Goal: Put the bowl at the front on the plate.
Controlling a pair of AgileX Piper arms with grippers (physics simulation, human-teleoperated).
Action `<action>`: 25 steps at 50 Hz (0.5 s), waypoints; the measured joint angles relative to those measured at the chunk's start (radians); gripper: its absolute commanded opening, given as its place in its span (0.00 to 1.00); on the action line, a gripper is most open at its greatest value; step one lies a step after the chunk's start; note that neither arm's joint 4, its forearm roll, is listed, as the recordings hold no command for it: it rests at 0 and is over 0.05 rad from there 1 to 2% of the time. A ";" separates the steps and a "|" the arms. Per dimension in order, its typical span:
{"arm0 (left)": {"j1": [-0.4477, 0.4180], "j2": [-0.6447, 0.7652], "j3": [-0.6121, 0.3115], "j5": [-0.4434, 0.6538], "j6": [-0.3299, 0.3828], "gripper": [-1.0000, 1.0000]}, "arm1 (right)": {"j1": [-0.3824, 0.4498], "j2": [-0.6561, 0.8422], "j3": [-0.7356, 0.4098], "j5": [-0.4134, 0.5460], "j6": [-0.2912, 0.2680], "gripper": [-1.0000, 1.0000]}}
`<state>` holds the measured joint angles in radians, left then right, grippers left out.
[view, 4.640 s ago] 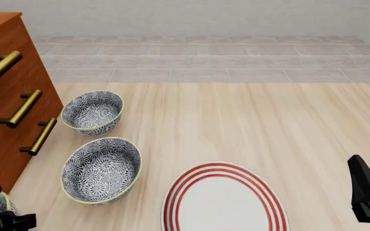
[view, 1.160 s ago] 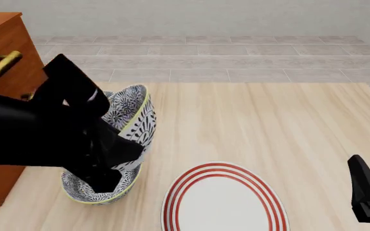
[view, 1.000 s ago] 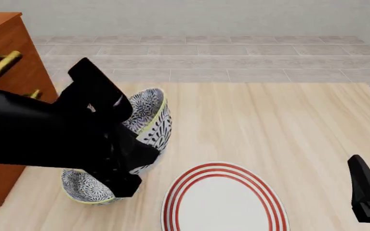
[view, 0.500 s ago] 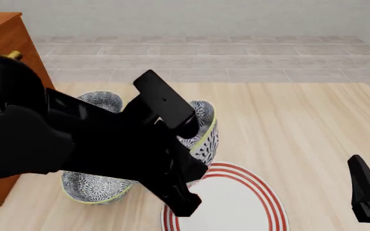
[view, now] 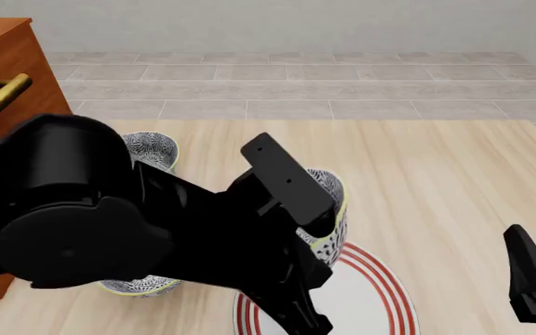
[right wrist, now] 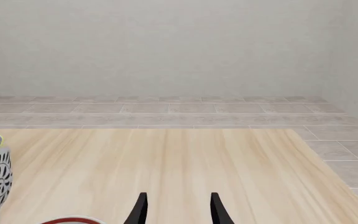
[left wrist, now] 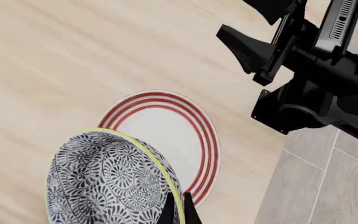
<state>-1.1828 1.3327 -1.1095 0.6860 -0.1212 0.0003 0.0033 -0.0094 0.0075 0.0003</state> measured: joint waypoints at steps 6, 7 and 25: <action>-0.014 0.022 -0.006 -0.011 -0.005 0.00 | 0.000 0.000 0.000 0.000 0.000 1.00; -0.016 0.025 -0.007 -0.013 -0.006 0.00 | 0.000 0.000 0.000 0.000 0.000 1.00; -0.035 0.074 0.009 -0.054 -0.017 0.00 | 0.000 0.000 0.000 0.000 0.000 1.00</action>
<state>-1.2181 1.4067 -1.1005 0.6320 -0.1377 0.0004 0.0033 -0.0094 0.0075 0.0003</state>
